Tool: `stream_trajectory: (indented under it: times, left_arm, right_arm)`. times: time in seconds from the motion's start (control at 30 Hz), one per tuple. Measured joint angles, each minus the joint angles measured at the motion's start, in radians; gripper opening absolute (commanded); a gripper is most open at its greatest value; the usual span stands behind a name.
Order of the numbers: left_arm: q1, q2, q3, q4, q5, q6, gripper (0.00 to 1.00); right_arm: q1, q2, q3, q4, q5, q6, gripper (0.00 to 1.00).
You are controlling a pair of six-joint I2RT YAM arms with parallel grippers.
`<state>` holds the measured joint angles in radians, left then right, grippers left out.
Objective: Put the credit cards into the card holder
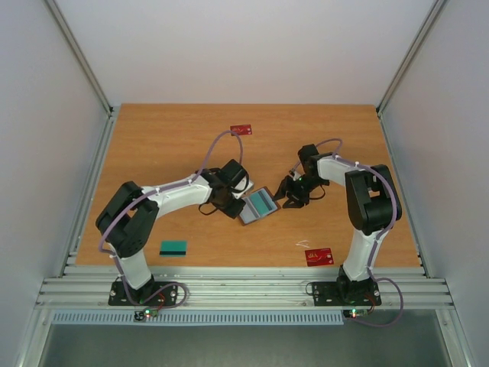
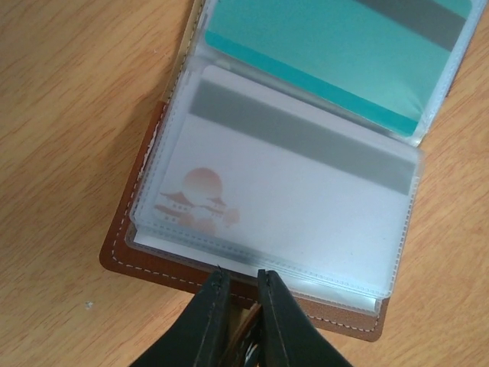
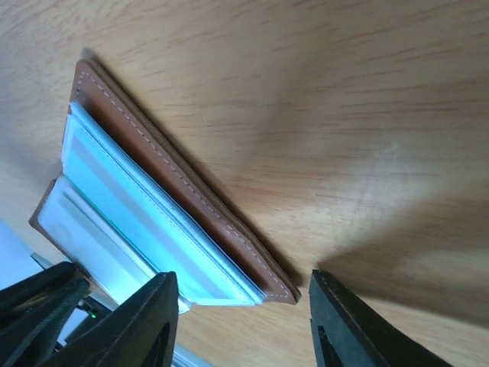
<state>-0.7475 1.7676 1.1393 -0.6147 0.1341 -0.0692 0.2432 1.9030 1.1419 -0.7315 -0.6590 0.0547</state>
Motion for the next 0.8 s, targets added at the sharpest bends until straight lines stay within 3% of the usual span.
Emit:
stream_trajectory:
  times: [0.37, 0.8]
  left_arm:
    - [0.003, 0.077, 0.004, -0.002, -0.024, 0.018, 0.11]
    - [0.009, 0.098, 0.032, -0.032, -0.014, 0.03, 0.11]
  right_arm:
    - [0.0, -0.019, -0.032, 0.06, -0.01, 0.008, 0.59]
    - [0.009, -0.025, -0.1, 0.243, -0.127, 0.01, 0.52]
